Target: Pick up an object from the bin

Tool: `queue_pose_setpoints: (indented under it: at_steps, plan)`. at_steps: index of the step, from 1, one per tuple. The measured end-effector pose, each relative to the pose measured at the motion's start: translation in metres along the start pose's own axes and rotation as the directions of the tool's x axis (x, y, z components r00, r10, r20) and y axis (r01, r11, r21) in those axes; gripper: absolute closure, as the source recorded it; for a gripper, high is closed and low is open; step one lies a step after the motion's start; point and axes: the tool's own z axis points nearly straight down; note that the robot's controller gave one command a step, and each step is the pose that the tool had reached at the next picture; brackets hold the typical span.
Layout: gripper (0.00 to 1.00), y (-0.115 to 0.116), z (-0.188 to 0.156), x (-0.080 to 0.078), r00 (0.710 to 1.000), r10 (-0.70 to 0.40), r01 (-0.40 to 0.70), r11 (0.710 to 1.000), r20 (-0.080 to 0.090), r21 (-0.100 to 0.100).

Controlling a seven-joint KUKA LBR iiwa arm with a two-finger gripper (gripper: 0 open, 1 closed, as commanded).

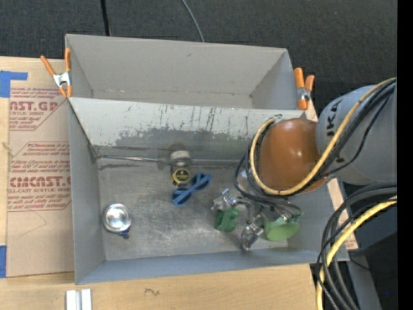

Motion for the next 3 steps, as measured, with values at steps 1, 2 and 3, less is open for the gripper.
queue_pose_setpoints:
  at_steps: [1, 2, 3]
  plan:
    - [1.0, 0.0, -0.001, 0.0, 1.0, 0.0, 0.0, 1.0, -0.001, -0.001]
    - [1.0, 0.004, -0.124, -0.019, 0.999, -0.046, 0.046, 0.999, 0.005, 0.003]
    - [1.0, -0.039, -0.226, -0.039, 0.923, -0.384, 0.384, 0.923, 0.003, 0.002]
